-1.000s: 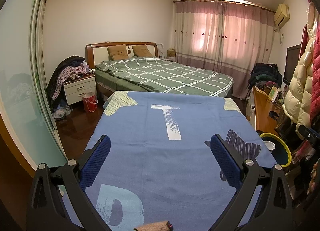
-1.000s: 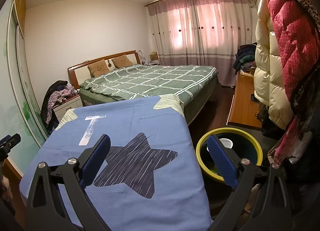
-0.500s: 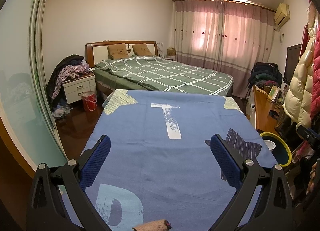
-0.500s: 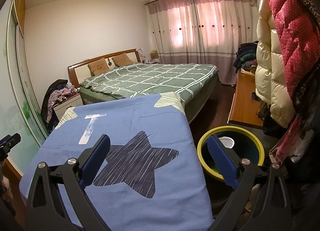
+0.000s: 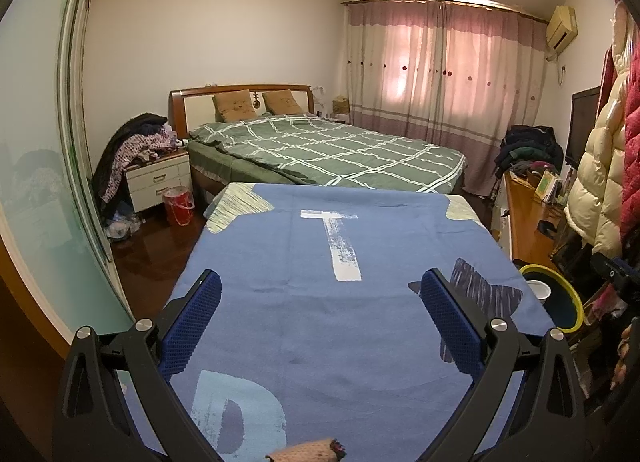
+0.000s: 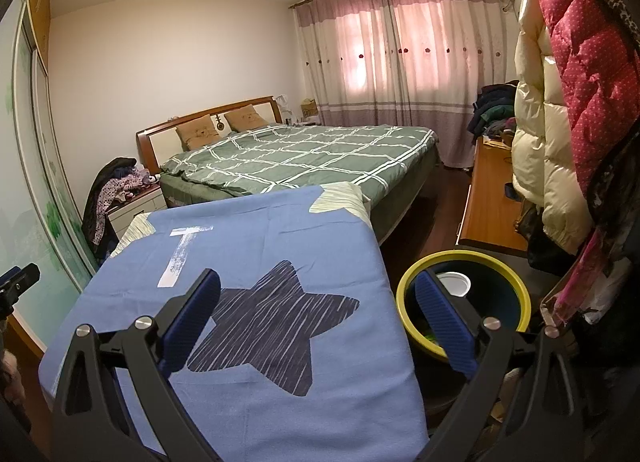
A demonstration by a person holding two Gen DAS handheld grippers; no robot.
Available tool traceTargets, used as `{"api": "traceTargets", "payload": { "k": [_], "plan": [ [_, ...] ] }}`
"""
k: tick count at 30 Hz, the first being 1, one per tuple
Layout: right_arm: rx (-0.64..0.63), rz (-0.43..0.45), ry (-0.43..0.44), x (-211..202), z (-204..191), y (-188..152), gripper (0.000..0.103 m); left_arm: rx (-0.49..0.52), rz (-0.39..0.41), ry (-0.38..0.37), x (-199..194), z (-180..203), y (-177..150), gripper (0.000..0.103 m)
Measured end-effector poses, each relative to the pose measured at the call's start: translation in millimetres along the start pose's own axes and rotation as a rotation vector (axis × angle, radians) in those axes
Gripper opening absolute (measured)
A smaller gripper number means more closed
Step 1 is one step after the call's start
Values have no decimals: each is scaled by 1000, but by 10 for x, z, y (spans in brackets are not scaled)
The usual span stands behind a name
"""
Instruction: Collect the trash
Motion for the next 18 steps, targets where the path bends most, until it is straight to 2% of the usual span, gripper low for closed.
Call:
{"api": "traceTargets", "payload": {
  "k": [7,18],
  "plan": [
    [0,-1,1,5,-6,-1,93,-1,-5,-19,12,37,3,98],
    [0,-3,0,8,-11,-2,94,15,9,-6,-19,70,-3,98]
  ]
}}
Point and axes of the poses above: each gripper's, at about its wrist camera, not at the fingertips, and x roughly the way its jaws point, z to its right, y to its top, the point moved 3 cm from there along x, roughly the way its jaws point, and after that the axes turned 7 degrees about -x, right-handed, at the moved point
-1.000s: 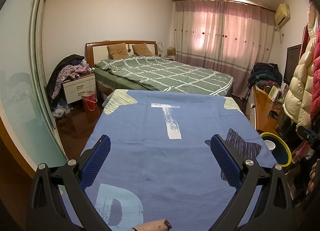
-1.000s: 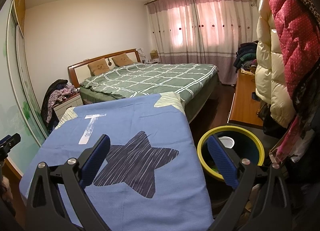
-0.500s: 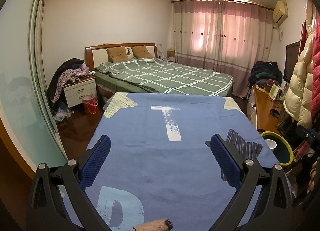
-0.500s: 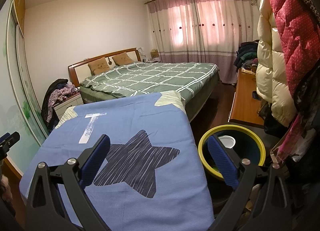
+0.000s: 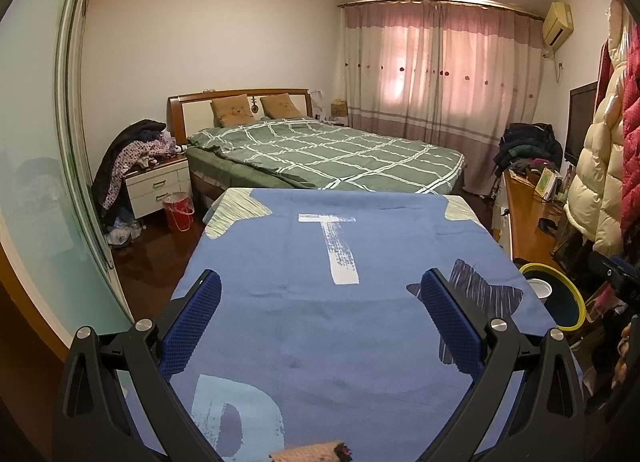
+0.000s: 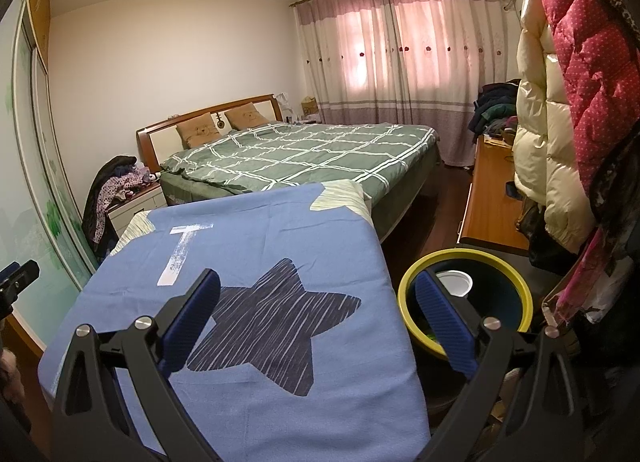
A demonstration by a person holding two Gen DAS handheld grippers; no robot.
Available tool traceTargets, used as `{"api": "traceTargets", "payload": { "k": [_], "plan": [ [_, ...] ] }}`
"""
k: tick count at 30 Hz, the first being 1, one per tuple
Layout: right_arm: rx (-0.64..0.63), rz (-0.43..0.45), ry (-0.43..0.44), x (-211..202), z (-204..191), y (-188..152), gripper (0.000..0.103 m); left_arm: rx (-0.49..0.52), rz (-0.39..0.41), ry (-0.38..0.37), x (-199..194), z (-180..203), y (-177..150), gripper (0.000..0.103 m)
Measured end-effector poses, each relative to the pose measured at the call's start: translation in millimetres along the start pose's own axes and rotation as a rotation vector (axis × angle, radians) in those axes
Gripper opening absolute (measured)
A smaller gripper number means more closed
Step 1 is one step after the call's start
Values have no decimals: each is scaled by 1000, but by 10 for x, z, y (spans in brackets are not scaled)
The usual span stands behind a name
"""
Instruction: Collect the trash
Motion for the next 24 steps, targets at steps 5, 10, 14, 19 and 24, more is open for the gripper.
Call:
{"api": "traceTargets", "payload": {
  "k": [5,10,14,19,24],
  "plan": [
    [0,-1,0,1,-6,-2,94,3,-4,1,-2,6,-1,98],
    [-1,-4,2,15,-14,-16,94,4,-9,2,17,-2,-7,98],
    [-3,-11,6,57,-33,-35,94,-4,-16,11,72,-32,10,98],
    [-24,-5,-2,146,-41,33,96,-27,-34,-25,257,-97,74,98],
    [-52,-50,-31,741,-84,190,96,6,-92,63,943,-233,170,98]
  ]
}}
Point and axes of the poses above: each gripper's, at about its wrist camera, not at the fingertips, and x roughly the way its jaws point, z to its right, y to its top, the point moved 3 cm from there along x, roughly the way its jaws point, and after that the axes turned 7 degrees about -x, right-handed, at the moved point
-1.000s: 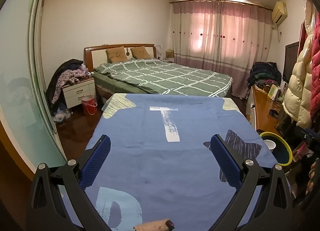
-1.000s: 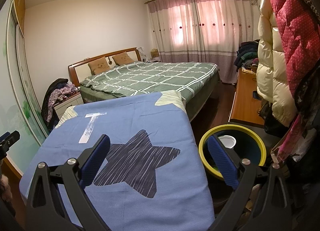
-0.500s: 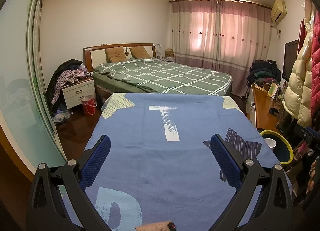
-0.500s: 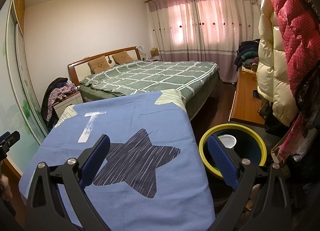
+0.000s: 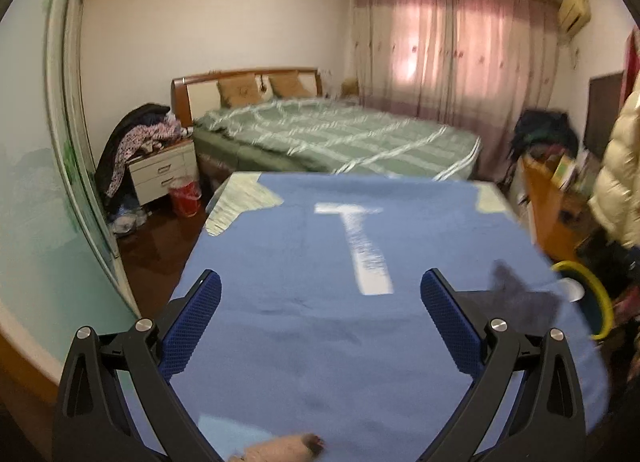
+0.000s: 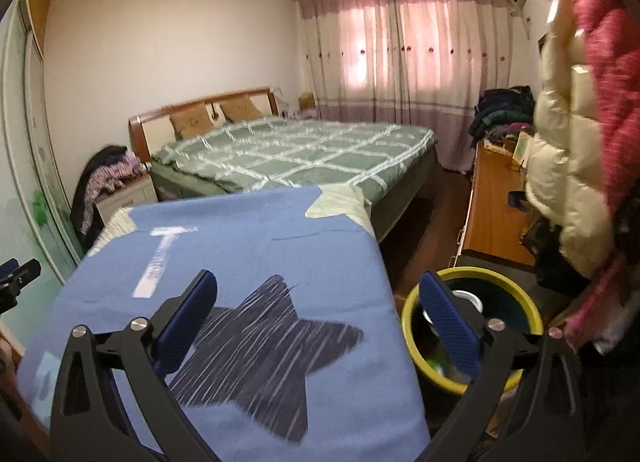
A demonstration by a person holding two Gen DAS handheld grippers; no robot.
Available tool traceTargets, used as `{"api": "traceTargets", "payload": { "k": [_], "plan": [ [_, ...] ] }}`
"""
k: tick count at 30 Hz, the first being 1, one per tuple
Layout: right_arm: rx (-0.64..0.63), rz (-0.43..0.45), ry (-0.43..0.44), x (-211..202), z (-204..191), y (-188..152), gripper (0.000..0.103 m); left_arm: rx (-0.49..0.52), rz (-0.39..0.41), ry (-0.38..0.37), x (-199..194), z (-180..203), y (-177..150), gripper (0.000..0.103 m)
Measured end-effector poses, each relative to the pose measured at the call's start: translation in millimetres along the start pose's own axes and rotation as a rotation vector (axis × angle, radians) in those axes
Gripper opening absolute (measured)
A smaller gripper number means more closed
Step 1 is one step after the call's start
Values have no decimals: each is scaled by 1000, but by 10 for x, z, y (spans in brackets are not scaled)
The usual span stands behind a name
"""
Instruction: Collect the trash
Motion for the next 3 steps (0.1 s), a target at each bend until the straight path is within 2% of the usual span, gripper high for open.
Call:
{"api": "traceTargets", "payload": {
  "k": [3],
  "plan": [
    [-13,-63,29,480,-87,57,96,-3,-113,48,671,-118,17,98]
  ]
}}
Point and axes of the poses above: each gripper's, at about its wrist camera, not at the fingertips, and x roughly the way its jaws point, z to its right, y to its top, the point moved 3 cm from there along x, roughly the way its jaws point, and after that the axes turned 7 degrees about -x, right-handed, at the moved point
